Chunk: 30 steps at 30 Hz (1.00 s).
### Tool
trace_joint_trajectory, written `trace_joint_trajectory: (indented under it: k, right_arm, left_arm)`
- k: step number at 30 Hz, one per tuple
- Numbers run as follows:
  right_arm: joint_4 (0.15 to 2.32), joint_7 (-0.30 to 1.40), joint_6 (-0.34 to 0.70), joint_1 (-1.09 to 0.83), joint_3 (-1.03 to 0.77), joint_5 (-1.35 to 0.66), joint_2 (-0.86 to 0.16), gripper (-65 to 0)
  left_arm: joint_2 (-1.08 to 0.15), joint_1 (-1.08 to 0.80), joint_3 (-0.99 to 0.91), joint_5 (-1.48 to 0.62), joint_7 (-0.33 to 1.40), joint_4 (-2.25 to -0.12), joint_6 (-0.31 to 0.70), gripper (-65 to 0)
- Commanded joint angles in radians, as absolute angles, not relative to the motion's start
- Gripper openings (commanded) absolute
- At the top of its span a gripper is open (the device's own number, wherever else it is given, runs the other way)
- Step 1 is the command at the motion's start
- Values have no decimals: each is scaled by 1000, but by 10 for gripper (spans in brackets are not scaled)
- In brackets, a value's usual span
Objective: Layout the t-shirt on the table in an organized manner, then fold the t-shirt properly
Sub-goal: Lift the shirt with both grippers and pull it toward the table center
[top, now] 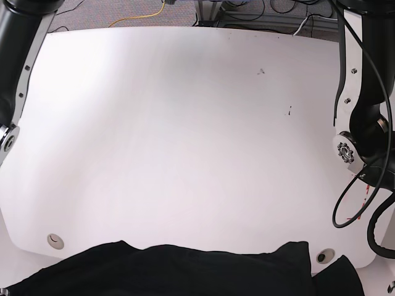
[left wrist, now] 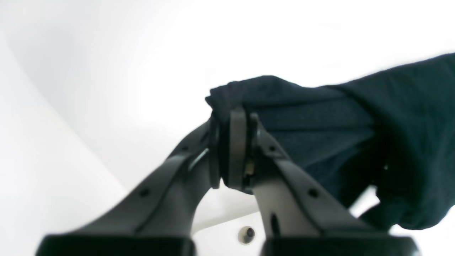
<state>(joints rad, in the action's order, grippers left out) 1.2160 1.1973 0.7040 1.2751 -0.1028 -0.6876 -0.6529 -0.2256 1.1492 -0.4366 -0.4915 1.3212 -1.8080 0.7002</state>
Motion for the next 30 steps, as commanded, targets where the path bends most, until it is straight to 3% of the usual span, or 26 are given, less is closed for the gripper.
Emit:
trace_joint_trajectory:
  k: [1, 30]
  right_arm:
    - [1222, 1187, 698, 1306, -85, -679, -665, -650]
    - [1222, 1237, 698, 1306, -81, -677, -661, -650]
  left_arm:
    - [-236, 1173, -440, -479, 1308, -1801, 698, -650]
    - [-234, 975, -438, -479, 1305, -1797, 698, -650]
